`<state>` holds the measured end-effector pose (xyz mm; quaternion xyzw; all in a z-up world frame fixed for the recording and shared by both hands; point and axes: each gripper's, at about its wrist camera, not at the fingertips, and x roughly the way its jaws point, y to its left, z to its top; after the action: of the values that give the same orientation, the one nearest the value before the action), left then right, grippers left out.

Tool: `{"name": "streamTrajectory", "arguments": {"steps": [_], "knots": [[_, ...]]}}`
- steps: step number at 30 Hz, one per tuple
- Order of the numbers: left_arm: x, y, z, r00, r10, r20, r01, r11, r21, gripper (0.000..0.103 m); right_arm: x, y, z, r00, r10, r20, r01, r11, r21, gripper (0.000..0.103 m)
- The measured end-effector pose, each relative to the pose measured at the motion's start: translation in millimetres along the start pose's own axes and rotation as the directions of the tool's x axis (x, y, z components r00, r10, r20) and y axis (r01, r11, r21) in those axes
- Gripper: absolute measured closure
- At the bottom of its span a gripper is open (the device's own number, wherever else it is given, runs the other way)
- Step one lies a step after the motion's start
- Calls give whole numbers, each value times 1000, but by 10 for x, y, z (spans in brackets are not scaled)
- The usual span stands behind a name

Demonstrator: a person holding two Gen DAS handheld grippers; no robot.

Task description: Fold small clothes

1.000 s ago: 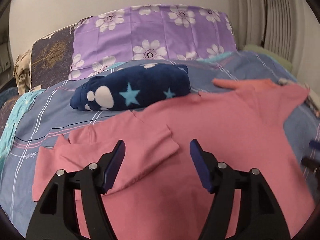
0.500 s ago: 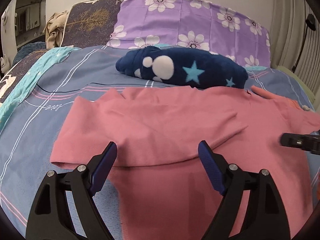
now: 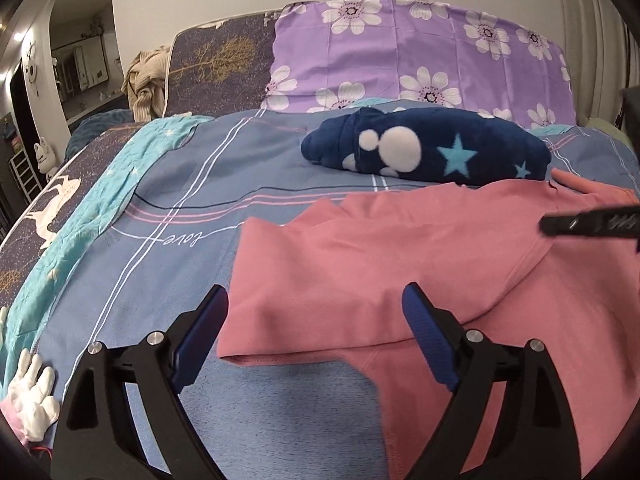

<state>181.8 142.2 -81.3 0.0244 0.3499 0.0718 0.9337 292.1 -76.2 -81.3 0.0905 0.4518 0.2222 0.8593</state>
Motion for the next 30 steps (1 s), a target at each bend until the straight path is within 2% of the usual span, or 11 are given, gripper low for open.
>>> {"name": "streamTrajectory", "arguments": {"steps": [4, 8, 12, 16, 18, 22, 25, 27, 30], "knots": [[6, 16, -33, 1000, -19, -9, 19, 999, 33, 8, -460, -164, 111, 995, -6, 95, 4, 1000, 15, 99], [87, -64, -85, 1000, 6, -29, -4, 998, 65, 8, -669, -441, 154, 990, -58, 131, 49, 996, 71, 99], [220, -136, -149, 997, 40, -69, -33, 995, 97, 8, -810, -735, 161, 987, -69, 142, 48, 989, 143, 99], [263, -70, -168, 993, 77, -91, -71, 995, 67, 8, -1059, -959, 76, 977, -102, 188, 69, 983, 173, 99], [280, -10, -173, 991, 85, -103, -82, 996, 39, 16, -1165, -1078, 10, 971, -132, 200, 96, 979, 183, 99], [309, 2, -179, 992, 48, -119, -45, 999, 28, 28, -1109, -1351, -105, 974, -165, 155, 127, 964, 232, 99], [275, -94, -185, 993, 54, -102, -47, 996, 71, 37, -992, -1480, -183, 977, -176, 117, 142, 958, 250, 99], [253, -175, -194, 994, 58, -93, -47, 993, 108, 48, -903, -1509, -219, 977, -196, 83, 170, 953, 250, 98], [198, -266, -204, 996, 28, -84, -15, 988, 152, 59, -854, -1529, -302, 956, -291, 33, 274, 929, 250, 97]]}}
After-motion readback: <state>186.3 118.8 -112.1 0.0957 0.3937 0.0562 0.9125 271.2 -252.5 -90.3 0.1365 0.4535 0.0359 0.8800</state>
